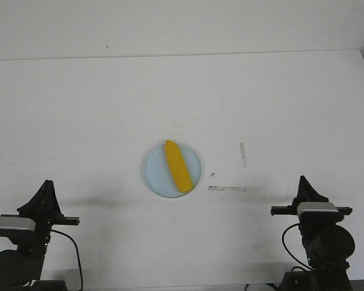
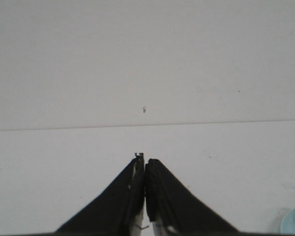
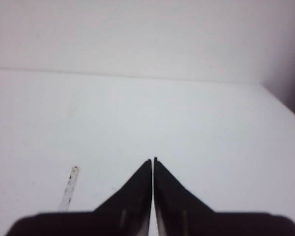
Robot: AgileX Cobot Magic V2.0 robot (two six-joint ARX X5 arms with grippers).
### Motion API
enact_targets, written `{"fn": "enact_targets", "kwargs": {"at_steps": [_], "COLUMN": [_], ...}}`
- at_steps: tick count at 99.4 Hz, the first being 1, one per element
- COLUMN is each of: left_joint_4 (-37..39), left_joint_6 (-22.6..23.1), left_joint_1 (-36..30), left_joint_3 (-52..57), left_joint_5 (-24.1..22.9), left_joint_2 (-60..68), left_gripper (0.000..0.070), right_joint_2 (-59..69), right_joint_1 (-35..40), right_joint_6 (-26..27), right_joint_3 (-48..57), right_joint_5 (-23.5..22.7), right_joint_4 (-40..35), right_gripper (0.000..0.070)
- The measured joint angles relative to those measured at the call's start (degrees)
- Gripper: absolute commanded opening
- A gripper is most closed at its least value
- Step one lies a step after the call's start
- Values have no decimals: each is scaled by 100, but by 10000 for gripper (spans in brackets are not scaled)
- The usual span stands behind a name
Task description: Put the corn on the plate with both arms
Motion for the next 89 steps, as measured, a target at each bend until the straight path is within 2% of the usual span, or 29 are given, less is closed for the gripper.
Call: {"fn": "enact_targets", "kwargs": {"at_steps": [11, 30, 53, 89], "left_joint_4": [0, 0, 0, 0], "left_joint_6": [0, 0, 0, 0], "left_joint_1": [0, 0, 0, 0], "left_joint_3": [0, 0, 0, 0], "left_joint_5": [0, 0, 0, 0], "left_joint_2": [0, 0, 0, 0], "left_gripper": [1, 1, 1, 1], "right_joint_2": [-428, -841, -892, -892], "right_joint_1": [0, 0, 0, 0], "right_joint_6": [2, 2, 2, 2], "right_joint_3": [0, 0, 0, 0], "right_joint_5": [0, 0, 2, 2], "right_joint_4": [-192, 74, 470, 520], "right_gripper": [6, 6, 7, 6]}}
